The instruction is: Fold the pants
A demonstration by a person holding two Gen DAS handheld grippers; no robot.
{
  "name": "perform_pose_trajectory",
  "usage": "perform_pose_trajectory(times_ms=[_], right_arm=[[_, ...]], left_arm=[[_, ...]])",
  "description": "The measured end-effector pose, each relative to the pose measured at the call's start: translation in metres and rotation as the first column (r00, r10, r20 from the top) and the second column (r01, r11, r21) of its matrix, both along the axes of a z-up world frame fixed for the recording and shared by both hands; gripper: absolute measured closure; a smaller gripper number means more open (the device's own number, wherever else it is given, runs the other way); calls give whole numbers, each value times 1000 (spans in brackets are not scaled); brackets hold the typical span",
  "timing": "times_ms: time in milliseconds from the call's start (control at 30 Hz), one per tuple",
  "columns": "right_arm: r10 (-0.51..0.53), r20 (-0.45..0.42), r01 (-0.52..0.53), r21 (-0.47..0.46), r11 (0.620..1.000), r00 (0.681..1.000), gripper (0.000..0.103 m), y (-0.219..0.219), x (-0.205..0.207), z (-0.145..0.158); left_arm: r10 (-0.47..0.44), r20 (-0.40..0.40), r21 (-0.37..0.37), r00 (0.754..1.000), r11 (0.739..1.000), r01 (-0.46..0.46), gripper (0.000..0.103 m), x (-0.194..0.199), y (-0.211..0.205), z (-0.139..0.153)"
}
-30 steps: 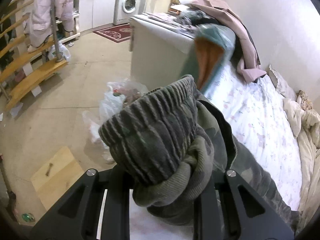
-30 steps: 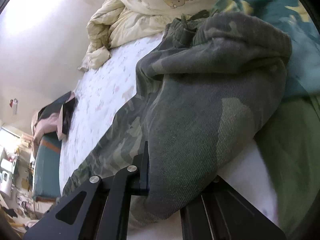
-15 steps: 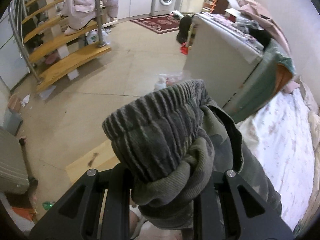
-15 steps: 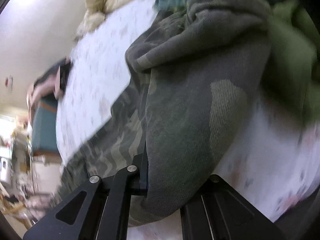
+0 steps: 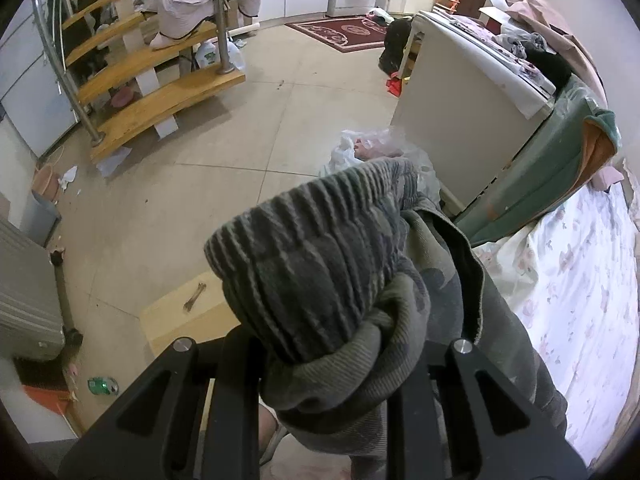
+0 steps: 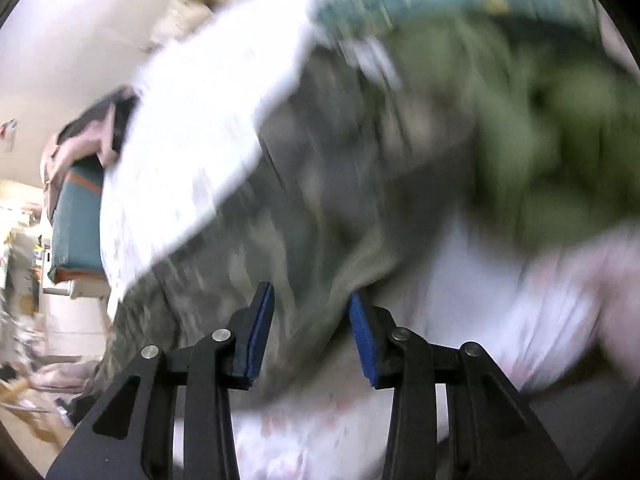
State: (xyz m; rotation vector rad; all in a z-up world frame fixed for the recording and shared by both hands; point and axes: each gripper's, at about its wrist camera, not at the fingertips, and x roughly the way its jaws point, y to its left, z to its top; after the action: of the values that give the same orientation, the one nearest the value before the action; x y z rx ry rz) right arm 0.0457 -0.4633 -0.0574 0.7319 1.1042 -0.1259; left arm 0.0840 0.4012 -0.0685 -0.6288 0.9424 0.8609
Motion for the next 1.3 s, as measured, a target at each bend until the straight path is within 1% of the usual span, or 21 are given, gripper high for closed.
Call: perform_pose_trajectory(times_ms=[67, 100, 133, 200, 367, 400, 467, 533, 633, 700, 767, 833, 900, 967, 1000, 1100, 1167, 1200, 1233, 1267, 1300], right_arm=[[-9, -13, 8, -16, 1000, 1000, 64, -14, 32, -5], [-30, -40, 30, -4, 1000, 999, 64, -19, 48, -9], [-79, -25, 79, -20, 997, 997, 64, -30, 57, -4], [-152, 4, 152, -64, 986, 988, 62, -33, 62, 17], [-173, 49, 178, -159, 971, 984, 62, -41, 31, 41], [-155, 40, 159, -148, 976, 987, 62, -39, 33, 40], [-88, 49, 90, -53, 995, 995, 62, -27, 37, 27], [35, 50, -37, 35, 999, 998, 62, -3, 51, 8], [203, -6, -203, 52, 978, 979, 62, 41, 77, -19], [298, -48, -299, -9, 954, 953, 64, 68, 92, -34], [351, -162, -369, -92, 925, 922, 64, 83, 101, -57], [377, -287, -413, -77, 907, 881, 64, 83, 93, -80], [384, -336, -438, -102, 893, 860, 64, 77, 77, -80], [404, -406, -479, -97, 873, 819, 64, 68, 52, -78], [399, -423, -477, -93, 874, 813, 64, 63, 43, -77], [365, -395, -415, -48, 908, 843, 64, 50, 25, -65], [321, -316, -362, -80, 929, 893, 64, 41, 23, -44], [252, -238, -288, -128, 949, 938, 63, 31, 28, -24], [205, -161, -229, -146, 963, 965, 60, 21, 33, -10], [161, -117, -179, -166, 970, 980, 50, 12, 41, -1], [131, -90, -146, -180, 973, 987, 47, 3, 48, 3]], left_arm=[[-5, -1, 8, 1000, 1000, 5, 85, 1, -1, 2], [-6, -5, 14, 1000, 1000, 6, 85, 2, -2, 2], [-3, -10, 13, 1000, 1000, 3, 85, 2, -1, 1], [9, -15, -8, 1000, 1000, -9, 85, 1, 2, -3], [21, -18, -32, 1000, 999, -21, 85, 6, 6, -10], [16, -16, -28, 1000, 999, -17, 85, 8, 5, -9], [12, -17, -24, 1000, 1000, -13, 85, 10, 4, -9], [13, -20, -25, 1000, 1000, -13, 85, 11, 4, -9], [21, -23, -24, 1000, 999, -21, 85, 10, 3, -9], [23, -21, -21, 1000, 1000, -23, 85, 7, 2, -8], [23, -21, -24, 1000, 999, -24, 85, 7, 1, -9], [29, -22, -37, 999, 999, -29, 85, 3, 3, -11], [40, -18, -58, 999, 997, -41, 85, -2, 5, -12], [42, -16, -67, 999, 997, -43, 85, -4, 6, -14], [33, -23, -57, 999, 998, -34, 85, -2, 5, -13], [18, -30, -24, 999, 1000, -19, 85, 3, 0, -9], [15, -36, -7, 999, 1000, -15, 85, 7, -4, -6], [7, -38, 7, 999, 1000, -6, 85, 10, -7, -4], [3, -38, 17, 999, 1000, -2, 85, 11, -9, -3], [-1, -38, 26, 999, 1000, 2, 85, 12, -11, -2], [-7, -37, 35, 999, 999, 8, 85, 12, -13, 0]])
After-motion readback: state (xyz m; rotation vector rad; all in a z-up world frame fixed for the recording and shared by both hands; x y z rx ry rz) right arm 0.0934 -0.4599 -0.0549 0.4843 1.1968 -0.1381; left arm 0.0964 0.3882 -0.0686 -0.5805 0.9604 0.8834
